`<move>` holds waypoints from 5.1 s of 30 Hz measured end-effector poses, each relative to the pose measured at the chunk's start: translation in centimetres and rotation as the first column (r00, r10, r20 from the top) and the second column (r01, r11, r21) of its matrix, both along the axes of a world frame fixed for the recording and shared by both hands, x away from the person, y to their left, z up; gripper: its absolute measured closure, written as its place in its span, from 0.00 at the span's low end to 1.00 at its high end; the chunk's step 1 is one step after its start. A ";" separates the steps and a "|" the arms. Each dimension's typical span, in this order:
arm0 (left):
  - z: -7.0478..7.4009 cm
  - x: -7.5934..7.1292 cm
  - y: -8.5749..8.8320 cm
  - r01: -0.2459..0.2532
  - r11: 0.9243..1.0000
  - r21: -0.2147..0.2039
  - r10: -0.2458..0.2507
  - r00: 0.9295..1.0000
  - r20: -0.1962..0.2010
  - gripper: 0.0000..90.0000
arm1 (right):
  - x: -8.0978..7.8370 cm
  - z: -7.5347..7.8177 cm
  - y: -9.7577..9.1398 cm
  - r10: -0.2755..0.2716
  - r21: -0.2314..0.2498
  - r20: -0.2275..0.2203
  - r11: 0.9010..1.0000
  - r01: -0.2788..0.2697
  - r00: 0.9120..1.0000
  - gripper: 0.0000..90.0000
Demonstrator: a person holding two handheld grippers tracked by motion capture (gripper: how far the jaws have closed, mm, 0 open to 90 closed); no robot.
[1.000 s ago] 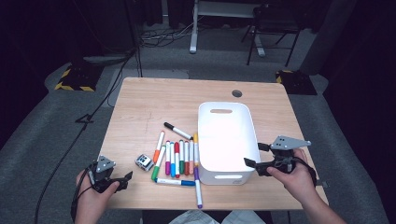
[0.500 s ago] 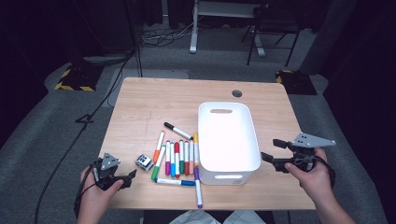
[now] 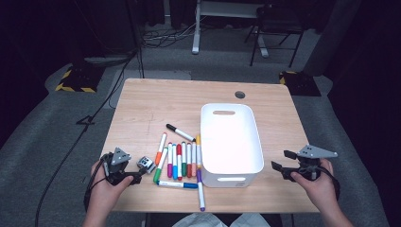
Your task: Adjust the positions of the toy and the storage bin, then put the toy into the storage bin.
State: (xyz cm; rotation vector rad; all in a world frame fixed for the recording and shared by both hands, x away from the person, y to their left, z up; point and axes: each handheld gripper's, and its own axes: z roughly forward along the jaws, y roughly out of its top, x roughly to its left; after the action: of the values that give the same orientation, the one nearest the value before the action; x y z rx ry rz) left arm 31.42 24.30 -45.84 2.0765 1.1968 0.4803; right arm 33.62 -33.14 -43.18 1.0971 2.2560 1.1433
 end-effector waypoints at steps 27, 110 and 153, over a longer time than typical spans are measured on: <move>0.6 8.7 -4.5 0.006 0.998 0.055 -0.004 0.999 -0.042 0.25 | 0.4 -7.2 -1.7 -0.056 -0.066 -0.047 0.996 0.053 0.997 0.29; 6.7 10.3 -7.5 0.114 0.993 0.034 -0.111 0.992 -0.065 0.85 | 0.5 -7.2 -1.7 -0.055 -0.067 -0.048 0.996 0.052 0.997 0.29; 16.8 8.3 -15.3 0.611 0.777 -0.151 -0.601 0.792 0.112 0.85 | 0.5 -7.2 -1.7 -0.054 -0.069 -0.047 0.996 0.051 0.997 0.29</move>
State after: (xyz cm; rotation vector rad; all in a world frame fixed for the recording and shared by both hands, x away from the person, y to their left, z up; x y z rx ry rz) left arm 39.71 9.02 -29.00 2.1212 0.4510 0.1120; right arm 34.10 -34.84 -50.41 1.1626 2.2716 1.0224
